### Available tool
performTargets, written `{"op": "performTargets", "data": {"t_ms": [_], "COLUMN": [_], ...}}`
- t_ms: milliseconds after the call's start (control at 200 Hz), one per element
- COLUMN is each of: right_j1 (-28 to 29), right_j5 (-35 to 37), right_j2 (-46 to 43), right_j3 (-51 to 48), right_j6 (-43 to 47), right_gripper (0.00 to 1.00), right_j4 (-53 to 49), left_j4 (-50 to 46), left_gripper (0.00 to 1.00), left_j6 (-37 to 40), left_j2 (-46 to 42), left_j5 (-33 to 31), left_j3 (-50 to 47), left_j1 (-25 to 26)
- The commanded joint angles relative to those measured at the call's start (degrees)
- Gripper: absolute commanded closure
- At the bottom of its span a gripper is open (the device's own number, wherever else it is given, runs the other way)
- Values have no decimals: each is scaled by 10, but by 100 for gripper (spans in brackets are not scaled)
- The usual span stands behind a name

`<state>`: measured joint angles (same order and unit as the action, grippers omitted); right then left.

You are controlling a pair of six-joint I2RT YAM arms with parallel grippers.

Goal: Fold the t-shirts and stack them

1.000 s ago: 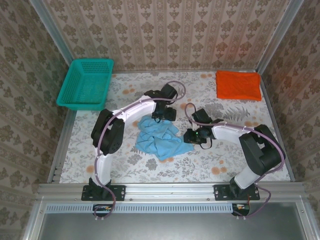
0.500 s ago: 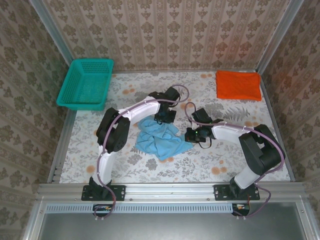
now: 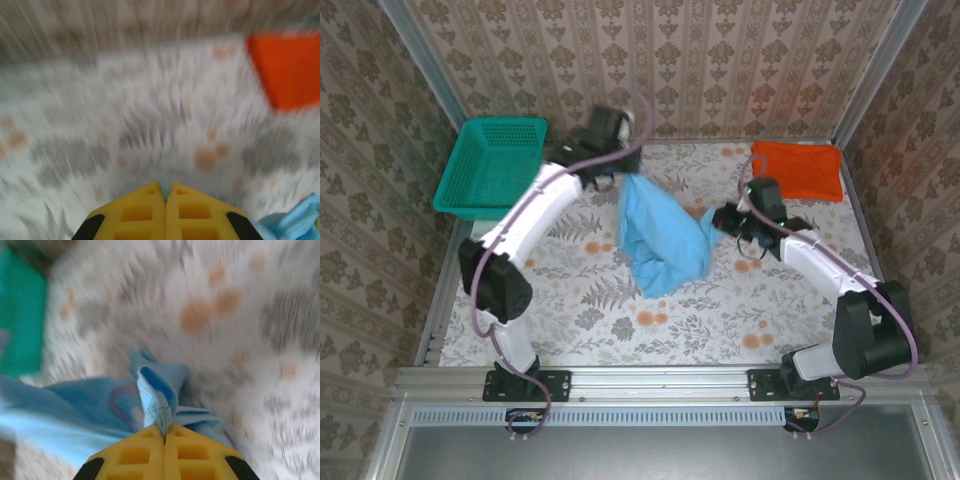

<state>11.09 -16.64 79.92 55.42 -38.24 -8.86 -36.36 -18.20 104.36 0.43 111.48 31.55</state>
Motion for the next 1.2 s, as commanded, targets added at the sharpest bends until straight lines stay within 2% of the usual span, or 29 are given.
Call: {"op": "performTargets", "data": {"t_ms": [0,65,165,200,325,470,590,695,975,1070,1195], "right_j1": [-19,-20,-21,-25,-48,-84,-90,-90,-90,-90,-89], "right_j5": [14,27,39,39,41,26,16,20,55,59,57], "right_j2": [-54,-84,-116,-123,-139,-136,-150,-198,-390,-414,-397], "right_j3": [71,78,54,41,-12,-27,-8,-9,-26,-17,-11], "right_j6": [-23,-8,10,10,-17,-46,-30,-17,23,26,27], "right_gripper": [100,100,100,100,100,100,100,100,100,100,100], "right_j4": [35,37,34,35,56,58,46,47,32,9,-7], "left_j4": [54,85,138,149,189,185,177,191,239,224,188], "left_gripper": [100,100,97,95,93,96,98,98,93,93,94], "left_j6": [49,75,86,86,85,34,35,35,31,18,14], "left_j2": [-51,-94,-159,-177,-205,-187,-199,-250,-455,-479,-462], "left_j5": [65,68,76,78,58,89,103,113,106,96,69], "left_j3": [65,36,-58,-90,-168,-164,-152,-175,-273,-276,-268], "left_j1": [-36,-42,-50,-70,-78,-113,-116,-113,-77,-75,-76]}}
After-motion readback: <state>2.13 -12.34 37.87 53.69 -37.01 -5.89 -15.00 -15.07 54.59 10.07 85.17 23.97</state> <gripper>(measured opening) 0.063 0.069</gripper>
